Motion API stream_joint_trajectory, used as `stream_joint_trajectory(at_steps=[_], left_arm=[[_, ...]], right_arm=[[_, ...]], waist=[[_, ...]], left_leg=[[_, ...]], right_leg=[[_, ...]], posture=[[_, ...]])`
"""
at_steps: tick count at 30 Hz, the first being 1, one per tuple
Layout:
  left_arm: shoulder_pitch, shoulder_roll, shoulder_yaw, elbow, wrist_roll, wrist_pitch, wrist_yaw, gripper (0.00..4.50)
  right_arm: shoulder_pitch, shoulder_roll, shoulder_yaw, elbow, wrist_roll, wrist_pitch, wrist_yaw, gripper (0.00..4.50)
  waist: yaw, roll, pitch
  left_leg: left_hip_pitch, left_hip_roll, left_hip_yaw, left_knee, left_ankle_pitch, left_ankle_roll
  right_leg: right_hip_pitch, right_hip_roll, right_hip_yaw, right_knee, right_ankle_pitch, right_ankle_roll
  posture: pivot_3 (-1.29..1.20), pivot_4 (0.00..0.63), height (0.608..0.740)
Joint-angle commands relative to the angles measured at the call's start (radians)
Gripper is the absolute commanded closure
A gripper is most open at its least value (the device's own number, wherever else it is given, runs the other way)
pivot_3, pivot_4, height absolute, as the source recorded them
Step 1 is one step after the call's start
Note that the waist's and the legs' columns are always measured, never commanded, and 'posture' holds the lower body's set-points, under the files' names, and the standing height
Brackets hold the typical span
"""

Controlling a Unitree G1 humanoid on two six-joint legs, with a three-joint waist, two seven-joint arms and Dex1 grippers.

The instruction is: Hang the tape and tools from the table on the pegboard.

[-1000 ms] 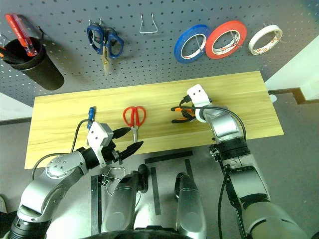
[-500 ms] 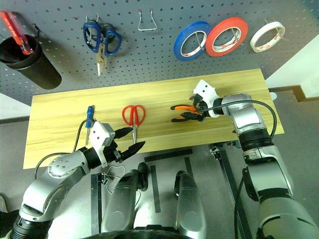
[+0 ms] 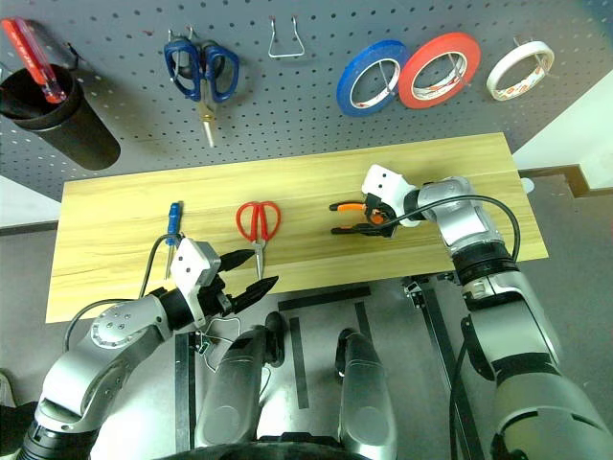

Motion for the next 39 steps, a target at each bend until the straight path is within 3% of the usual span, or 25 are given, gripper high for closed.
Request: stream_joint_trajectory(at_steps=[1, 39], left_arm=[[0.015, -0.002, -0.002, -0.045, -0.014, -0.001, 0.002, 0.86], [0.030, -0.016, -0.017, -0.082, -0.017, 0.023, 0.025, 0.86]], right_arm=[[-0.012, -0.028, 0.008, -0.003, -0.015, -0.024, 0.044, 0.04], [-0.089, -0.022, 0.018, 0.138, -0.128, -0.107, 0.042, 0.04]], waist=[[0.000, 0.000, 0.002], [-0.001, 0.002, 0.006]], left_leg=[[0.000, 0.000, 0.000, 0.000, 0.000, 0.000], [0.001, 0.000, 0.000, 0.001, 0.000, 0.000]], right_leg=[[0.000, 0.000, 0.000, 0.000, 0.000, 0.000], [0.001, 0.000, 0.000, 0.001, 0.000, 0.000]], posture=[[0.06, 0.450, 0.717], [0.05, 0.455, 0.717]])
